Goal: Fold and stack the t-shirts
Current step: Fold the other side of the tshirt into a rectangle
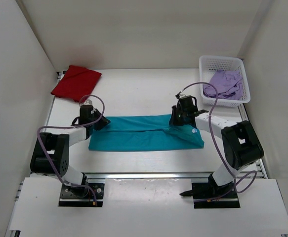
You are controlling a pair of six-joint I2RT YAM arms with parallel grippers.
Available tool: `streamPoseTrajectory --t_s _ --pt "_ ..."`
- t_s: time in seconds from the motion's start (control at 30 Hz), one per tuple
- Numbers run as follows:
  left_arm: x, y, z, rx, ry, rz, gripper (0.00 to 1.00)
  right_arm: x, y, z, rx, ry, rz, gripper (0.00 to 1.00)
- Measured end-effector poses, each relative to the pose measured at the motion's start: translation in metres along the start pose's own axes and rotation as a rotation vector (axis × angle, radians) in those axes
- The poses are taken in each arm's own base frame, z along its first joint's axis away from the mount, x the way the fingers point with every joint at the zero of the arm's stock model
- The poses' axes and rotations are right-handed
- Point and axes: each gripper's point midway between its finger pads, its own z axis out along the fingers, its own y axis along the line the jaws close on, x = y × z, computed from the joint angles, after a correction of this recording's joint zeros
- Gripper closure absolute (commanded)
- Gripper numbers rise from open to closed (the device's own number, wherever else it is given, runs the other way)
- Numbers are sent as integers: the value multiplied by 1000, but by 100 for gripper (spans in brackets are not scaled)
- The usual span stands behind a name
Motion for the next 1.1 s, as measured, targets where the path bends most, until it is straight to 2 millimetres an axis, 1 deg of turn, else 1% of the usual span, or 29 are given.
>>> streamPoseTrajectory --t_s 0.13,0.27,0.3,0.37,0.4,0.47,0.53,0.57,0.63,0.7,0.73,0.8,0.83,0.87,0.9,0.93,0.97,1.03,1.1 --pt "-4 21 -7 5 -15 -81 76 34 12 -8 -31 57 -34 100" --pt "9 52 -16 -18 4 -191 77 75 24 -19 -62 120 -68 100" --pt "8 55 -18 -12 0 -210 77 88 27 -22 -70 138 -79 100" --pt "5 54 -21 -2 -16 -223 77 108 33 -28 -85 170 -96 100" --pt "5 51 -23 9 -23 -225 76 115 35 -30 -91 184 -104 100" --pt "3 39 -28 34 -39 -207 75 119 42 -32 -108 189 -115 97" --pt "1 15 -34 80 -62 -153 74 112 42 -35 -113 170 -107 88" --pt "1 -2 -38 111 -71 -114 74 105 40 -39 -113 153 -96 86" --pt "1 -36 -43 176 -88 -45 73 84 33 -47 -111 93 -64 82" --pt "0 -67 -46 238 -97 7 73 51 19 -55 -102 -8 -4 80" --pt "-1 -79 -46 263 -99 24 74 34 10 -59 -93 -60 27 79" --pt "-2 -89 -38 281 -94 32 75 5 -14 -62 -72 -148 117 76" --pt "-2 -88 -31 275 -85 27 76 -7 -29 -63 -57 -184 167 74" --pt "0 -84 -23 263 -70 16 76 -16 -46 -62 -32 -215 213 74" --pt "3 -76 -15 249 -52 0 76 -23 -63 -61 -4 -239 262 73" --pt "7 -65 -7 224 -32 -25 76 -28 -79 -60 22 -258 303 73" --pt "10 -53 -2 198 -15 -49 76 -30 -94 -59 45 -274 343 72" --pt "16 -31 5 153 8 -93 76 -30 -117 -55 73 -293 409 70" --pt "15 -17 7 122 9 -123 76 -26 -133 -51 94 -296 447 68"
